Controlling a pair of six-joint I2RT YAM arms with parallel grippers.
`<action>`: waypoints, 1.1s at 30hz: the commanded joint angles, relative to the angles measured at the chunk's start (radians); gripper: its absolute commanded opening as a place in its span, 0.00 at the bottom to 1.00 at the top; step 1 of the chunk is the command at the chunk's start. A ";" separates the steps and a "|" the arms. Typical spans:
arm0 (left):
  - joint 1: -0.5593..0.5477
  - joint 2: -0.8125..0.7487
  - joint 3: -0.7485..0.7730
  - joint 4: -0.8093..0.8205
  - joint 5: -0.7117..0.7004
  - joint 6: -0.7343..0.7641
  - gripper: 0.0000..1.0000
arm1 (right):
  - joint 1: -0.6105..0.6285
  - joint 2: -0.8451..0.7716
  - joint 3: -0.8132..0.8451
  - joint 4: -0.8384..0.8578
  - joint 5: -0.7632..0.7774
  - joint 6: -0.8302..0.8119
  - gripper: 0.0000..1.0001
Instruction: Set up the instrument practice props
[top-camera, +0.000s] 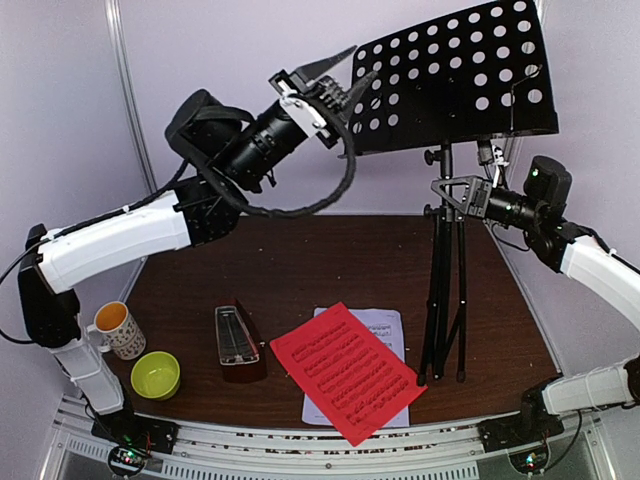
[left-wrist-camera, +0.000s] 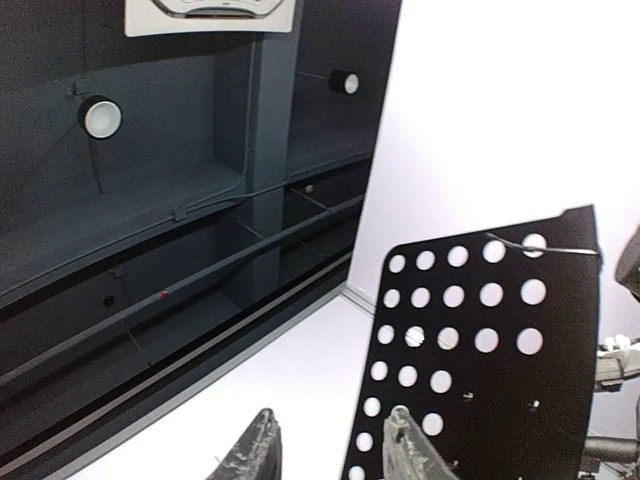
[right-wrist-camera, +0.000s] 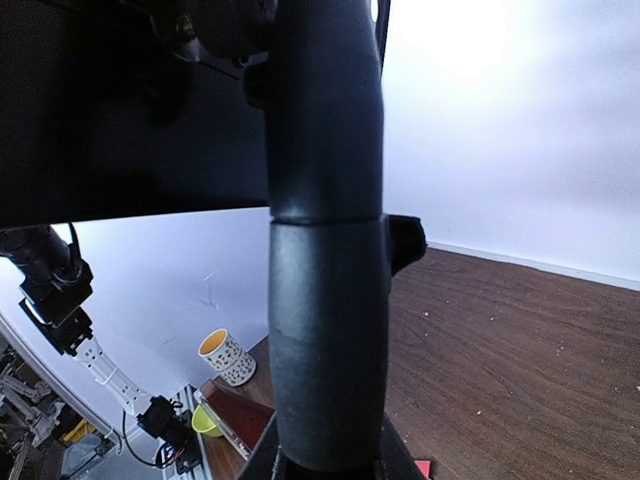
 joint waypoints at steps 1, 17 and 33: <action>-0.005 -0.047 -0.065 0.098 -0.088 -0.052 0.39 | -0.004 -0.057 0.064 0.301 0.114 0.020 0.00; 0.036 -0.201 -0.230 -0.153 -0.426 -0.471 0.86 | -0.002 -0.029 0.131 0.446 0.364 -0.013 0.00; 0.113 -0.114 -0.335 -0.528 -0.453 -1.040 0.98 | 0.061 0.043 0.144 0.495 0.607 -0.092 0.00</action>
